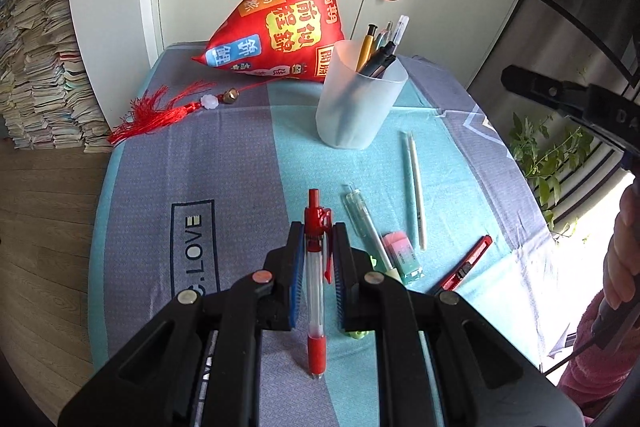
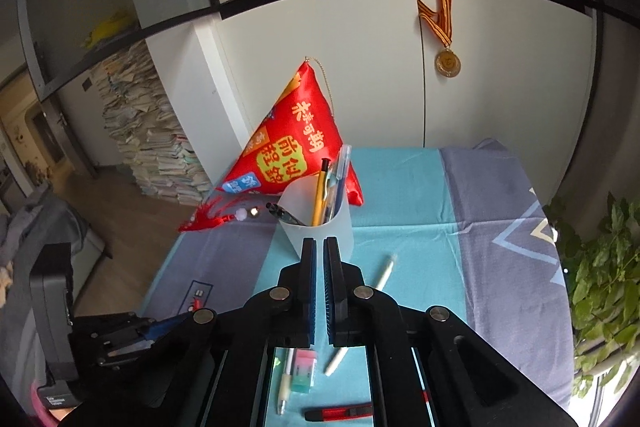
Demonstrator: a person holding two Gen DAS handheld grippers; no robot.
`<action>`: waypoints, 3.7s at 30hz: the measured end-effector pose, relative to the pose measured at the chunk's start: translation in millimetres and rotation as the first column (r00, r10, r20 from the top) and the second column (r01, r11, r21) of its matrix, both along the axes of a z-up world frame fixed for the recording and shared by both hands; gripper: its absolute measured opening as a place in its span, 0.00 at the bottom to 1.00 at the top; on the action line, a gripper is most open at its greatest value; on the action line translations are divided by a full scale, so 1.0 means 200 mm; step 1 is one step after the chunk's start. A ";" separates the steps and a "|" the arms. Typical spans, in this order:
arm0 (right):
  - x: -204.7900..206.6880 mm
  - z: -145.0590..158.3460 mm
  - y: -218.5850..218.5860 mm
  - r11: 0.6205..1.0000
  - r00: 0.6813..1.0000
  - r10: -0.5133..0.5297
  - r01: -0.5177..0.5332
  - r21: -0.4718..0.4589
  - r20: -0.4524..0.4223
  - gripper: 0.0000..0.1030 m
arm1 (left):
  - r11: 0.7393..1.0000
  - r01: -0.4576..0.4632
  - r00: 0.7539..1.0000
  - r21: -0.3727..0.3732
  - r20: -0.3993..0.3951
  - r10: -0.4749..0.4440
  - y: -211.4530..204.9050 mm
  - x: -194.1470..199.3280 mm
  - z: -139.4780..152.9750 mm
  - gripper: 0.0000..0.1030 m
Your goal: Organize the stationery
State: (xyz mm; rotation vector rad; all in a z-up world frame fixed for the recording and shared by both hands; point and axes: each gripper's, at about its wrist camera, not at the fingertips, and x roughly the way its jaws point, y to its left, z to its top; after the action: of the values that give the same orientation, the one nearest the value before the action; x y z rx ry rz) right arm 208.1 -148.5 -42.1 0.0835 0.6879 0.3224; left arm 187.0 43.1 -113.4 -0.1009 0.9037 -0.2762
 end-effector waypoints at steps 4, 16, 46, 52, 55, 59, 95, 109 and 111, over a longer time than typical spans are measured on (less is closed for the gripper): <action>0.16 -0.13 -0.08 0.998 0.989 -0.058 0.062 0.028 -0.135 0.06 | 1.000 -0.002 1.000 -0.006 -0.006 0.002 0.02 0.00 0.00 0.12; 0.58 -0.56 -0.13 0.979 0.876 -0.168 0.202 0.029 -0.452 0.10 | 1.000 -0.021 1.000 -0.018 -0.017 0.021 0.06 0.00 -0.02 0.12; 0.67 -0.62 0.07 0.952 0.884 -0.285 0.217 -0.214 -0.370 0.32 | 0.999 -0.044 0.998 -0.029 -0.044 0.042 0.12 0.05 -0.05 0.12; 0.60 -0.60 -0.03 0.971 0.876 -0.223 0.237 -0.022 -0.427 0.11 | 0.999 -0.044 0.998 -0.031 -0.036 0.043 0.13 0.04 -0.03 0.12; 0.50 -0.51 -0.07 0.975 0.906 -0.204 0.222 0.008 -0.370 0.11 | 0.999 -0.042 0.998 -0.031 -0.037 0.041 0.13 0.05 -0.04 0.12; 0.36 -0.33 -0.09 0.982 0.949 -0.170 0.186 0.035 -0.266 0.11 | 0.999 -0.036 0.999 -0.034 -0.039 0.034 0.10 0.06 -0.04 0.12; 0.68 0.15 0.20 0.986 0.950 -0.167 0.159 0.054 0.263 0.11 | 0.997 -0.065 0.970 -0.039 0.231 0.072 0.11 0.27 0.41 0.11; 0.54 -0.01 0.14 0.983 0.952 -0.180 0.167 0.069 0.247 0.11 | 1.000 -0.001 1.000 0.018 -0.021 0.002 0.14 0.22 -0.10 0.26; 0.51 -0.01 0.12 0.983 0.954 -0.181 0.168 0.074 0.238 0.11 | 0.999 0.022 1.000 0.029 -0.022 -0.022 0.12 0.20 -0.13 0.37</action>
State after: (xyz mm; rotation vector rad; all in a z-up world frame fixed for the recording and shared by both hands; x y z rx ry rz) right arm 309.1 -124.2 -44.1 0.1518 0.4240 0.1762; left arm 228.0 66.2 -138.9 -0.0672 0.9309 -0.2829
